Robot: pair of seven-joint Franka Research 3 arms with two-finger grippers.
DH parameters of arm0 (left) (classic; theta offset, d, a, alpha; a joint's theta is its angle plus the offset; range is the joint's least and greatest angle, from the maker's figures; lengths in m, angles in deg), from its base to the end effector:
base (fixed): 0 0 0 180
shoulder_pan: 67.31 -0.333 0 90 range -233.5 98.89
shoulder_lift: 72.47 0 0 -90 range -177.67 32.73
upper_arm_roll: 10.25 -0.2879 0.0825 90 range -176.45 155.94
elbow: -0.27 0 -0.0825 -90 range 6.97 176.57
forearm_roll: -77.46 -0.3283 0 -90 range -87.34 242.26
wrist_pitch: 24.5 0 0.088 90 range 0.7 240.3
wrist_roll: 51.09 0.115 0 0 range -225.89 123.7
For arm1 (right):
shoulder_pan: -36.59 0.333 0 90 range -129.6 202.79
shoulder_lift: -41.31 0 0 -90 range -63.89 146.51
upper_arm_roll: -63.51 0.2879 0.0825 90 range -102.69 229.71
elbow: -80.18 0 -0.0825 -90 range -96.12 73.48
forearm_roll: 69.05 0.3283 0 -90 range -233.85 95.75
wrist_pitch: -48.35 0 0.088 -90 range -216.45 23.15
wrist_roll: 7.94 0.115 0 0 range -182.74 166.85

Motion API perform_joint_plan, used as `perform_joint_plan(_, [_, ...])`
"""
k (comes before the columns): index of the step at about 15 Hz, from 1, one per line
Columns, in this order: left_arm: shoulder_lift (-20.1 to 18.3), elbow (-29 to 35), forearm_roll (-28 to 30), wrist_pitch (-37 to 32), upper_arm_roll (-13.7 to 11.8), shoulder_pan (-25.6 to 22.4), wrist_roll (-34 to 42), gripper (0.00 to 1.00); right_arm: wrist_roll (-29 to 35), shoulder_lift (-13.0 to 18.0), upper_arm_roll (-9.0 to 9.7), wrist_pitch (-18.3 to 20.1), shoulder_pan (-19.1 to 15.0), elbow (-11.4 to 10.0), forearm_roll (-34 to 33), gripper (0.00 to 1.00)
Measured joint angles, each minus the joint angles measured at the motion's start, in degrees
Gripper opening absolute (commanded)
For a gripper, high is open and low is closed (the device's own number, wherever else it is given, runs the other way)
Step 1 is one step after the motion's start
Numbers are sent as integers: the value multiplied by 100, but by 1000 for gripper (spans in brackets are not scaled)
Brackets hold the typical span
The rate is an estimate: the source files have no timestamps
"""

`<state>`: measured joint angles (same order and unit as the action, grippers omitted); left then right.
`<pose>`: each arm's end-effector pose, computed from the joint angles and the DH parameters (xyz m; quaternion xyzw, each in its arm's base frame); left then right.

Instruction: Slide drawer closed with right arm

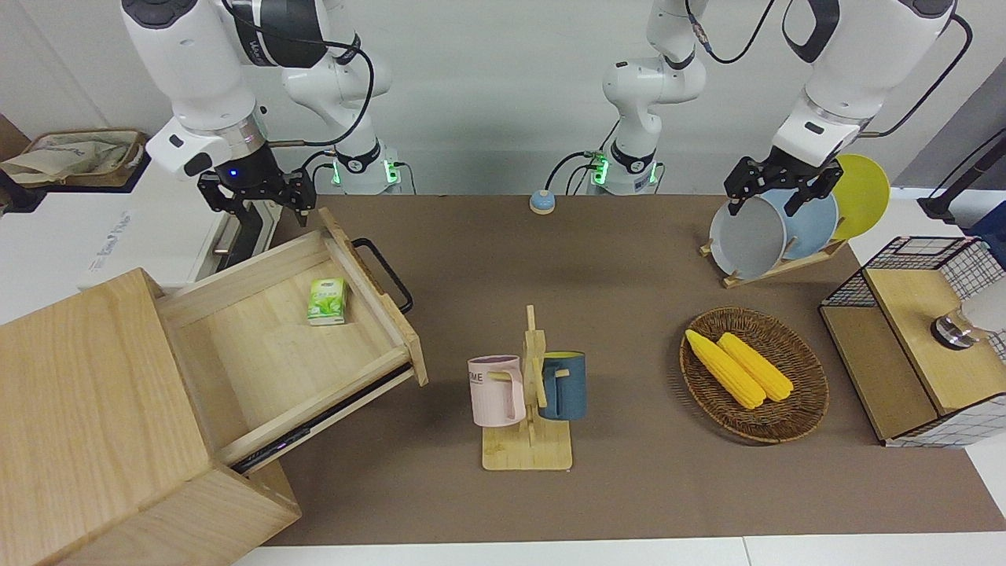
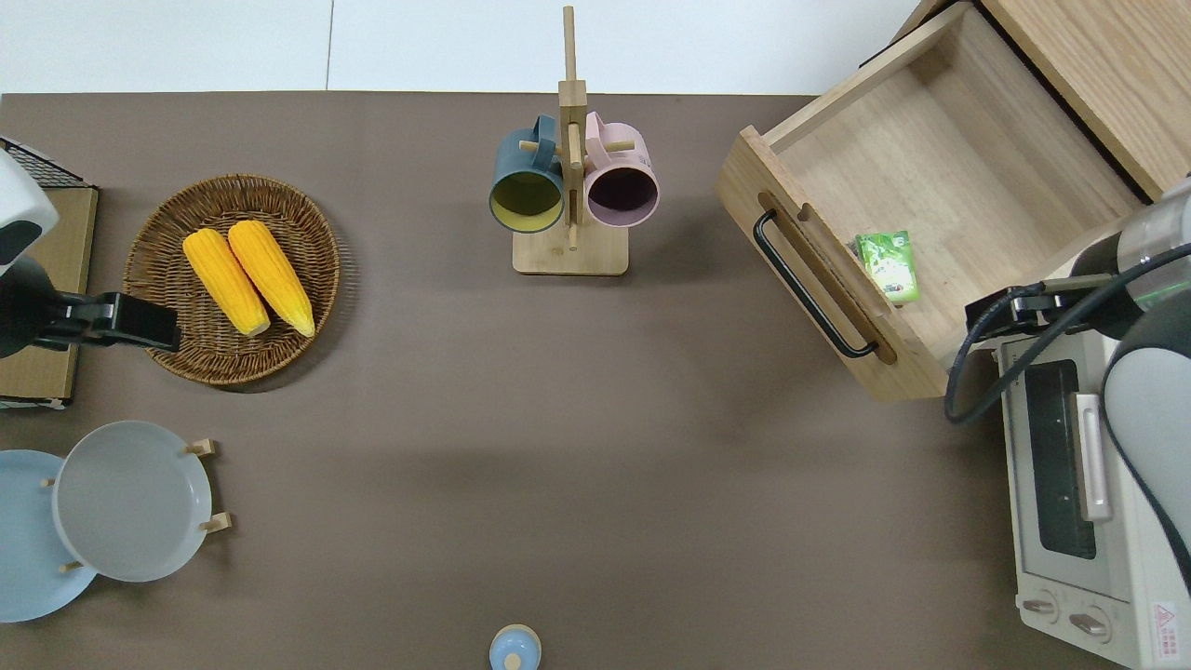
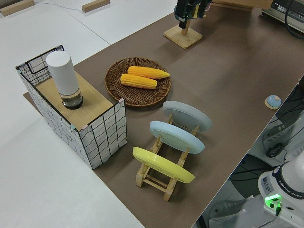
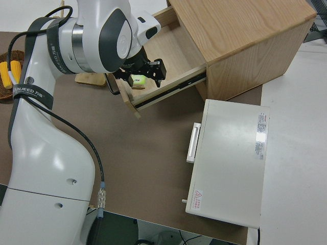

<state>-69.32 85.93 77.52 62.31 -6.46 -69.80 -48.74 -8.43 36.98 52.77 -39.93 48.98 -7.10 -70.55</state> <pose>0.5085 -0.0107 0.5873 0.9993 -0.0318 -0.0174 0.0025 0.5151 0.0153 0.5679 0.9992 0.0187 -0.0282 0.0204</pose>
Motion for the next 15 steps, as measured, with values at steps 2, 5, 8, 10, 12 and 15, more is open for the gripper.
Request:
perform_joint_plan(2, [0, 0, 0, 0, 0, 0, 0, 993, 0, 0, 5, 0, 1, 0, 0, 77])
perform_joint_plan(5, [0, 0, 0, 0, 0, 0, 0, 993, 0, 0, 7, 0, 1, 3, 0, 0])
perform_joint_plan(8, [0, 0, 0, 0, 0, 0, 0, 993, 0, 0, 0, 0, 1, 17, 0, 0])
perform_joint_plan(10, [0, 0, 0, 0, 0, 0, 0, 993, 0, 0, 0, 0, 1, 18, 0, 0])
perform_joint_plan(12, [0, 0, 0, 0, 0, 0, 0, 993, 0, 0, 0, 0, 1, 20, 0, 0])
perform_joint_plan(15, [0, 0, 0, 0, 0, 0, 0, 993, 0, 0, 0, 0, 1, 59, 0, 0])
